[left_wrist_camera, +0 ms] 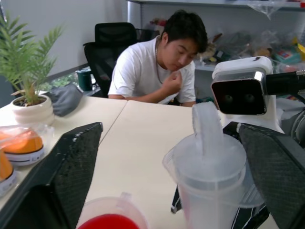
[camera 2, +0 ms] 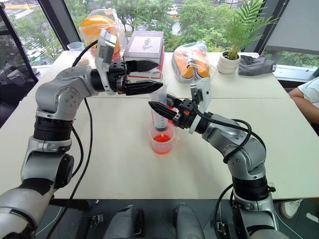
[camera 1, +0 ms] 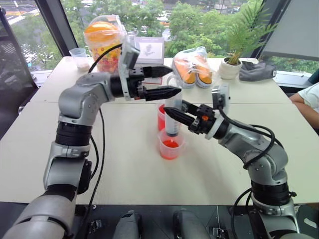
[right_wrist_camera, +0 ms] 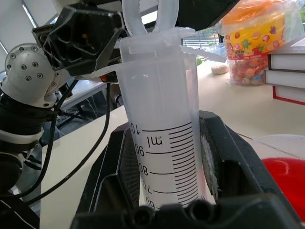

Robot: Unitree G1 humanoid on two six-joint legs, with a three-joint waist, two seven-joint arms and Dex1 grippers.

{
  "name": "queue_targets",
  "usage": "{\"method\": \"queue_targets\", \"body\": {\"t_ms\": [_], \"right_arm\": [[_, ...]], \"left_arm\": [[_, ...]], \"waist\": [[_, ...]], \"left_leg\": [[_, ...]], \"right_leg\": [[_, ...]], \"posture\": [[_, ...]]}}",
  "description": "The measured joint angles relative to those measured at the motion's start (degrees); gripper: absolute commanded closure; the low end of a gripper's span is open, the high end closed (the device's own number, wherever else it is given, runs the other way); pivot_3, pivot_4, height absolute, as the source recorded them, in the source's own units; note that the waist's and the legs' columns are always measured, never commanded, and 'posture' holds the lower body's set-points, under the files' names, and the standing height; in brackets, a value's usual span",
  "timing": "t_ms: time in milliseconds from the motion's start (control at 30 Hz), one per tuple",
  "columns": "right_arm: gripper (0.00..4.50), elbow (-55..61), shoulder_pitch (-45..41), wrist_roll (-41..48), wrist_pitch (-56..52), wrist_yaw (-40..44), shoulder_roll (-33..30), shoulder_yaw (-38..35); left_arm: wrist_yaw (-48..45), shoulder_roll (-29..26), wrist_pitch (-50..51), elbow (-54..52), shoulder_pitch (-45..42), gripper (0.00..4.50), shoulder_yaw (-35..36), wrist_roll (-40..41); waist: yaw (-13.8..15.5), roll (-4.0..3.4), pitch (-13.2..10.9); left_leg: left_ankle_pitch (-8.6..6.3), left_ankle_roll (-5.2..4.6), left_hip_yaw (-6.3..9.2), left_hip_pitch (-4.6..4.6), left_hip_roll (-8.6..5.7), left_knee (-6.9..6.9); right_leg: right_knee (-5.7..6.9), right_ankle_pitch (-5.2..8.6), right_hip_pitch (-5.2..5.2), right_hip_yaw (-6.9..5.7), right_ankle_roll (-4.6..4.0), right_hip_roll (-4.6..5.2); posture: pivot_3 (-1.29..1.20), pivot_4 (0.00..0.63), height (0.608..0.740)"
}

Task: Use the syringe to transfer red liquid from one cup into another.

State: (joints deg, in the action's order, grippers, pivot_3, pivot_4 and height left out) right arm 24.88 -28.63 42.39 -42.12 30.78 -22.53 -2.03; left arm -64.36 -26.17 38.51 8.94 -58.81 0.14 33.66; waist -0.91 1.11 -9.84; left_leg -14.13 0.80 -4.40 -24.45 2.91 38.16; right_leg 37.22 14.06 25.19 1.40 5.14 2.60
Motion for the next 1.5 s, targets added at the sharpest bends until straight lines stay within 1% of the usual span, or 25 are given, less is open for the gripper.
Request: {"method": "queue_targets", "body": {"t_ms": [100, 167, 233, 267, 333, 433, 533, 600, 700, 767, 800, 900, 1000, 1067, 1133, 1167, 1200, 1233, 1267, 1300, 1400, 1500], "right_arm": [[3.12, 0.1, -0.1, 0.7, -0.1, -0.6, 0.0, -0.6], [3.12, -0.4, -1.9, 2.0, -0.8, -2.6, 0.5, -2.2], [3.12, -2.5, -6.3, 3.8, -2.2, -5.9, 0.6, -5.5], [3.12, -4.5, -9.2, 4.3, -3.3, -7.9, -0.3, -8.2], [3.12, -6.8, -11.8, 5.1, -5.0, -9.7, -1.6, -10.2], [3.12, -15.7, -17.8, 5.3, -12.5, -13.0, -7.0, -11.9], [3.12, -23.7, -21.5, 3.6, -18.6, -13.2, -13.5, -11.9], [3.12, -26.9, -22.4, 0.9, -20.1, -11.8, -16.6, -9.3], [3.12, -36.6, -26.6, -5.3, -27.1, -9.2, -22.4, 0.3], [3.12, -41.9, -28.1, -8.6, -30.6, -7.4, -24.0, 4.5], [3.12, -45.1, -28.9, -10.2, -32.5, -6.3, -24.1, 6.6], [3.12, -50.4, -30.4, -13.4, -33.6, -4.7, -23.7, 9.8], [3.12, -56.0, -31.1, -17.0, -33.3, -3.5, -23.1, 11.4], [3.12, -59.9, -31.3, -18.9, -32.8, -3.0, -21.7, 11.5], [2.12, -63.0, -32.1, -20.5, -32.0, -2.4, -20.2, 11.5], [1.74, -64.1, -32.6, -21.3, -31.6, -2.0, -19.9, 11.4], [1.26, -64.9, -32.8, -21.7, -31.1, -1.7, -19.6, 11.2], [0.69, -65.6, -33.0, -22.2, -30.8, -1.5, -19.1, 10.9], [0.29, -66.3, -33.0, -22.6, -30.4, -1.2, -18.9, 10.7], [0.13, -66.7, -33.0, -23.0, -30.2, -1.0, -18.8, 10.5], [0.13, -66.3, -33.0, -23.7, -30.2, -0.1, -18.9, 9.8], [0.13, -59.4, -32.6, -24.0, -30.7, 1.2, -20.3, 9.7]], "left_arm": [[1.0, -2.0, 0.5, 0.0, 0.5, 0.06, 2.0, 0.7], [1.8, -3.8, 0.9, -0.3, 1.8, 0.06, 4.1, 1.0], [2.6, -5.4, 1.0, -1.5, 4.7, 0.06, 5.7, 1.4], [3.0, -5.6, 1.1, -2.2, 6.5, 0.06, 5.8, 1.5], [3.5, -5.8, 1.2, -2.9, 8.3, 0.06, 5.9, 1.7], [4.9, -5.9, 1.4, -6.0, 11.4, 0.06, 5.8, 2.0], [5.8, -5.9, 1.2, -8.7, 13.8, 0.06, 5.6, 1.9], [6.3, -5.9, 1.1, -9.6, 14.9, 0.06, 5.3, 1.9], [7.5, -5.1, 0.9, -11.2, 16.5, 0.06, 5.1, 1.9], [8.1, -4.9, 0.8, -12.0, 17.6, 0.06, 5.1, 1.9], [8.5, -4.8, 0.7, -12.3, 18.1, 0.06, 5.1, 1.9], [9.2, -4.7, 0.4, -12.8, 18.8, 0.06, 5.0, 1.8], [9.6, -4.9, -0.3, -13.8, 20.0, 0.06, 4.9, 1.7], [9.8, -5.2, -0.3, -13.9, 20.7, 0.06, 5.0, 1.8], [9.8, -5.4, -0.1, -14.4, 20.9, 0.0, 4.9, 1.8], [9.9, -5.5, -0.1, -14.7, 20.9, 0.0, 4.9, 1.9], [9.9, -5.5, 0.0, -14.9, 20.9, 0.0, 4.9, 1.9], [9.9, -5.7, 0.0, -15.0, 21.0, 0.0, 4.9, 1.9], [10.0, -5.8, 0.2, -15.2, 21.0, 0.0, 4.9, 2.0], [10.0, -6.0, 0.3, -15.4, 21.0, 0.0, 5.0, 2.0], [10.4, -6.6, 0.8, -15.6, 21.2, 0.0, 5.3, 2.0], [10.5, -7.5, 1.1, -15.7, 21.9, 0.0, 5.4, 2.1]], "waist": [[-0.1, 0.0, 0.0], [-0.3, 0.0, 0.0], [-0.3, -0.01, 0.0], [-0.1, 0.0, 0.0], [0.3, 0.01, 0.0], [0.4, 0.01, 0.0], [0.2, 0.01, 0.0], [0.1, 0.01, 0.0], [-0.3, 0.0, 0.0], [-0.3, 0.0, 0.0], [-0.3, 0.0, 0.0], [-0.3, 0.0, 0.0], [-0.1, 0.0, 0.0], [-0.1, 0.0, 0.0], [-0.1, 0.0, 0.0], [-0.1, 0.0, 0.0], [-0.1, 0.0, 0.0], [-0.1, 0.0, 0.0], [-0.1, 0.0, 0.0], [-0.1, 0.0, 0.0], [-0.1, 0.0, 0.0], [-0.2, -0.03, 0.0]], "left_leg": [[0.0, 0.0, 0.01, 0.0, 0.01, 0.0], [0.0, 0.0, 0.0, 0.02, 0.01, -0.01], [0.0, 0.0, -0.02, 0.04, 0.02, -0.01], [0.0, 0.01, -0.01, 0.03, 0.02, 0.0], [0.0, 0.01, -0.01, 0.01, 0.01, 0.01], [0.0, 0.0, -0.08, -0.06, -0.04, 0.01], [-0.03, -0.06, -0.11, -0.05, -0.04, -0.04], [-0.03, -0.06, -0.08, -0.05, -0.02, -0.09], [-0.03, -0.06, -0.12, -0.02, 0.0, -0.13], [-0.04, -0.06, -0.13, -0.03, 0.0, -0.13], [-0.04, -0.06, -0.14, -0.03, 0.0, -0.13], [-0.03, -0.06, -0.15, -0.04, -0.01, -0.13], [-0.04, -0.06, -0.16, -0.06, -0.01, -0.13], [-0.03, -0.06, -0.16, -0.06, -0.02, -0.13], [-0.03, -0.06, -0.16, -0.06, -0.02, -0.13], [-0.03, -0.06, -0.14, -0.06, -0.02, -0.13], [-0.04, -0.06, -0.15, -0.05, -0.02, -0.13], [-0.04, -0.06, -0.15, -0.05, -0.02, -0.13], [-0.03, -0.06, -0.15, -0.06, -0.02, -0.13], [-0.04, -0.06, -0.15, -0.06, -0.02, -0.13], [-0.03, -0.06, -0.15, -0.05, -0.01, -0.13], [-0.04, -0.06, -0.14, -0.06, -0.01, -0.14]], "right_leg": [[0.01, 0.0, 0.01, 0.0, 0.0, 0.0], [0.03, 0.0, 0.02, 0.01, 0.0, -0.01], [0.04, 0.0, 0.02, 0.02, 0.0, 0.0], [0.03, 0.0, 0.0, 0.0, -0.01, 0.02], [-0.01, 0.0, -0.03, -0.03, -0.01, 0.06], [-0.13, 0.0, -0.04, 0.01, -0.02, 0.15], [-0.16, 0.0, -0.01, 0.03, -0.02, 0.14], [-0.15, 0.0, 0.02, 0.02, -0.01, 0.07], [-0.11, 0.01, 0.09, 0.08, -0.02, 0.05], [-0.11, 0.01, 0.11, 0.09, -0.03, 0.04], [-0.11, 0.01, 0.12, 0.1, -0.02, 0.03], [-0.12, 0.0, 0.13, 0.1, -0.02, 0.04], [-0.14, 0.0, 0.12, 0.1, -0.01, 0.05], [-0.14, 0.0, 0.12, 0.1, -0.01, 0.05], [-0.13, 0.0, 0.12, 0.1, -0.01, 0.05], [-0.13, 0.0, 0.11, 0.09, 0.0, 0.04], [-0.13, 0.0, 0.11, 0.09, -0.01, 0.04], [-0.13, 0.0, 0.11, 0.09, -0.01, 0.04], [-0.13, 0.0, 0.12, 0.09, -0.01, 0.04], [-0.13, 0.0, 0.12, 0.09, -0.01, 0.04], [-0.12, 0.0, 0.12, 0.09, 0.0, 0.04], [-0.1, 0.0, 0.15, 0.09, 0.0, 0.04]], "posture": [[0.0, 0.15, 0.74], [0.0, 0.15, 0.74], [0.0, 0.15, 0.74], [0.0, 0.15, 0.74], [0.0, 0.15, 0.74], [0.0, 0.15, 0.74], [0.0, 0.15, 0.74], [0.0, 0.15, 0.74], [0.0, 0.15, 0.74], [0.0, 0.15, 0.74], [0.0, 0.15, 0.74], [0.0, 0.15, 0.74], [0.0, 0.15, 0.74], [0.0, 0.15, 0.74], [0.0, 0.15, 0.74], [0.0, 0.15, 0.74], [0.0, 0.15, 0.74], [0.0, 0.15, 0.74], [0.0, 0.15, 0.74], [0.0, 0.15, 0.74], [0.0, 0.15, 0.74], [0.0, 0.15, 0.74]]}}
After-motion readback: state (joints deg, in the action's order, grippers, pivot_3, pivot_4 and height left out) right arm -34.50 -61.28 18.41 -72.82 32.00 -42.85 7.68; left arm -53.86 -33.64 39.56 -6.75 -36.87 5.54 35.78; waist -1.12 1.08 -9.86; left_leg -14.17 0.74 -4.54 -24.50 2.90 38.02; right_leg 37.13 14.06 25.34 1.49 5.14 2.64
